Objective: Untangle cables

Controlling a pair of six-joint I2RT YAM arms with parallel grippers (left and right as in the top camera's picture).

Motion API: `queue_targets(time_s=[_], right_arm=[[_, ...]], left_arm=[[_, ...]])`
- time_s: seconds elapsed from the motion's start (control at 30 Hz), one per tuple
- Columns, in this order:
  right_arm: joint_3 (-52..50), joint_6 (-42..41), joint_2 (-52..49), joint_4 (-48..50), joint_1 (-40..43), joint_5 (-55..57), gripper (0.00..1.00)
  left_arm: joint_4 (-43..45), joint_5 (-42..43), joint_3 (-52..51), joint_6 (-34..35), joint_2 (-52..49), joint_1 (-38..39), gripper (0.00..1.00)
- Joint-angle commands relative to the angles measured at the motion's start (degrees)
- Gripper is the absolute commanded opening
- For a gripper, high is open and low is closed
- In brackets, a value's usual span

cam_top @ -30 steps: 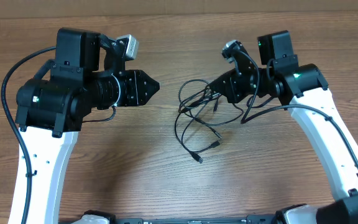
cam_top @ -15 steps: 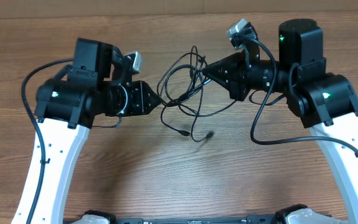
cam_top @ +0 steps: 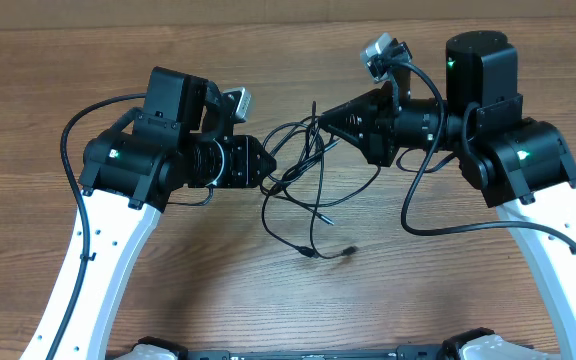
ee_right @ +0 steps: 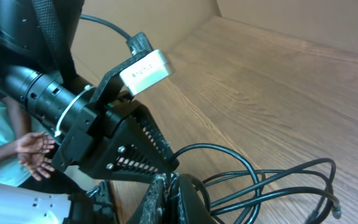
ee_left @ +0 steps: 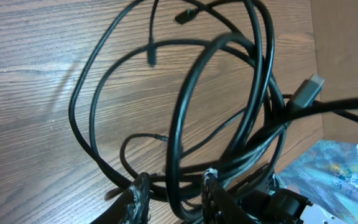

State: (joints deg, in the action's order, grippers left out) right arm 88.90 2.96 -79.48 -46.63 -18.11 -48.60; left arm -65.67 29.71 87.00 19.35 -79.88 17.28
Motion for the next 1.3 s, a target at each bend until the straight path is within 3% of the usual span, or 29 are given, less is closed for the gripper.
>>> queue_targets(time_s=[0.0,0.4,0.67,0.7,0.73,0.77,0.8,0.97,1.1,1.27], right_arm=[[1.6,-0.4,1.4,-0.2,-0.4,-3.5,0.04],[1.6,-1.0,1.4,2.1,-5.7,-4.6,0.04],[1.6,-2.8,1.4,3.0,-5.8,-2.6,0.04],[1.6,-2.8,1.4,2.8,-5.8,-1.5,0.09],[1.6,-2.8,1.4,2.5,-5.8,-0.2,0.29],[1.6,-2.8,1.4,2.0,-5.8,1.4,0.82],[1.6,-2.8,1.3,1.3,-5.8,3.4,1.00],[1.5,-2.8,1.2,-4.9,-5.8,17.7,1.00],[1.5,-2.6,0.9,-9.0,-5.8,21.8,1.00],[1.4,-3.1,0.9,-12.0,-5.8,23.1,1.00]], left_arm=[[0.7,-0.1,-0.5,0.4,0.5,0.2,0.27],[2.5,-0.1,-0.5,1.0,0.5,0.2,0.26],[2.4,-0.3,-0.5,1.0,0.5,0.2,0.15],[2.3,-0.3,-0.5,1.0,0.5,0.2,0.13],[2.2,-0.3,-0.5,1.0,0.5,0.2,0.13],[2.0,-0.3,-0.5,1.0,0.5,0.2,0.11],[1.8,-0.3,-0.5,1.0,0.5,0.2,0.10],[2.0,0.2,-0.5,1.4,0.5,0.2,0.04],[3.9,1.4,-0.5,2.1,0.5,0.0,0.04],[3.7,1.4,-0.5,1.9,0.5,0.0,0.13]])
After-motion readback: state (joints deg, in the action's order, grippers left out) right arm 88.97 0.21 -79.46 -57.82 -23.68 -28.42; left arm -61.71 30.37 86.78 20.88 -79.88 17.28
